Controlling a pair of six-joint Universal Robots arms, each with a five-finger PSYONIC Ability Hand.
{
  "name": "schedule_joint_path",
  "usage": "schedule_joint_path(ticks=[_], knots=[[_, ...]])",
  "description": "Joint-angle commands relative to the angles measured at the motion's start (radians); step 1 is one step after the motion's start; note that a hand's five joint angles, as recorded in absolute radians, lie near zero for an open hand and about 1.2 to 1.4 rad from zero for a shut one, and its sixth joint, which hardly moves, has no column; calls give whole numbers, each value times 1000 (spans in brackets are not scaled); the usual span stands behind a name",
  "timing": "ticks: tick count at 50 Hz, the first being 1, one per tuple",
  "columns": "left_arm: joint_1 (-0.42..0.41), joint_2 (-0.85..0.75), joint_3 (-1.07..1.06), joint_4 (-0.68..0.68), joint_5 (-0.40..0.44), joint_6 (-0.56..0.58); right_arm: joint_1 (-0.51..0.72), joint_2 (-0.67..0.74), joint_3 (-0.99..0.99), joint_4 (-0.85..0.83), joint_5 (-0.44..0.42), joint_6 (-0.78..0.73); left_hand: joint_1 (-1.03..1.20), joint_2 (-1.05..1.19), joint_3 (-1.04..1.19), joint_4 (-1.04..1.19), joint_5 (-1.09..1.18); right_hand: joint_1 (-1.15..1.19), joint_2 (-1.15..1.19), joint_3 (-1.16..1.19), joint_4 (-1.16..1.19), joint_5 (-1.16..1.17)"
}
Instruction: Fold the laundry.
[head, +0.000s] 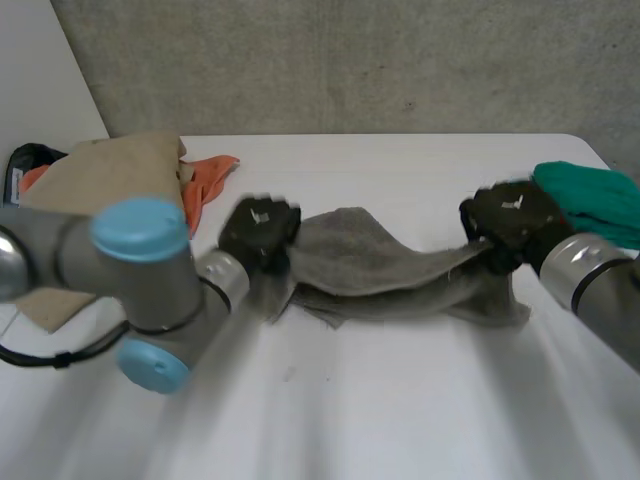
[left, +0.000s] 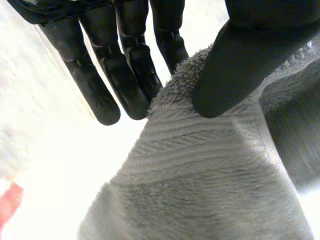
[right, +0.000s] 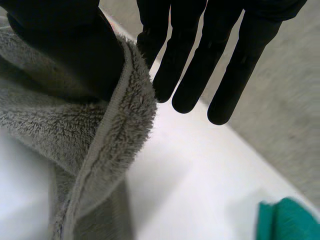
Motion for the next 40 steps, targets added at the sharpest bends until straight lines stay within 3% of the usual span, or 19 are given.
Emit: schedule_joint_path(ticks=[1,4,8,13,16,19,24,26,28,29,33,40], knots=[[-3,357,-87,-9,0,-54,-13,-125,-94,113,0,-72,245,200,209,197,252,283,220,206,199,207],[5,459,-89,-74,2,-86,-27,-165,-130,197,-2,-145,245,200,209,197,252,283,220,206,199,207],[11,465,-74,-185,5,-86,-31,-193,-143,295,-3,-252,245,200,209,197,252,283,220,206,199,207],[22,312,-49,-262,2,-79,-24,-126,-144,338,6,-342,245,200,209,197,252,283,220,206,199,207],[52,183,1,-257,2,-71,-16,6,-187,334,12,-350,245,200,209,197,252,283,220,206,199,207],[80,55,132,-242,0,-51,10,134,-297,311,70,-324,245,200,209,197,252,283,220,206,199,207],[91,-43,398,-132,3,-33,65,264,-535,130,223,-254,245,200,209,197,252,283,220,206,199,207],[98,-48,503,1,3,-39,79,280,-609,-29,279,-218,245,200,209,197,252,283,220,206,199,207],[111,-42,543,112,3,-43,82,273,-632,-155,296,-191,245,200,209,197,252,283,220,206,199,207],[123,-34,561,231,-3,-53,82,261,-635,-283,302,-163,245,200,209,197,252,283,220,206,199,207],[150,47,562,400,-7,-103,85,185,-606,-508,304,-125,245,200,209,197,252,283,220,206,199,207],[147,125,468,327,3,-131,96,103,-496,-536,274,-114,245,200,209,197,252,283,220,206,199,207]])
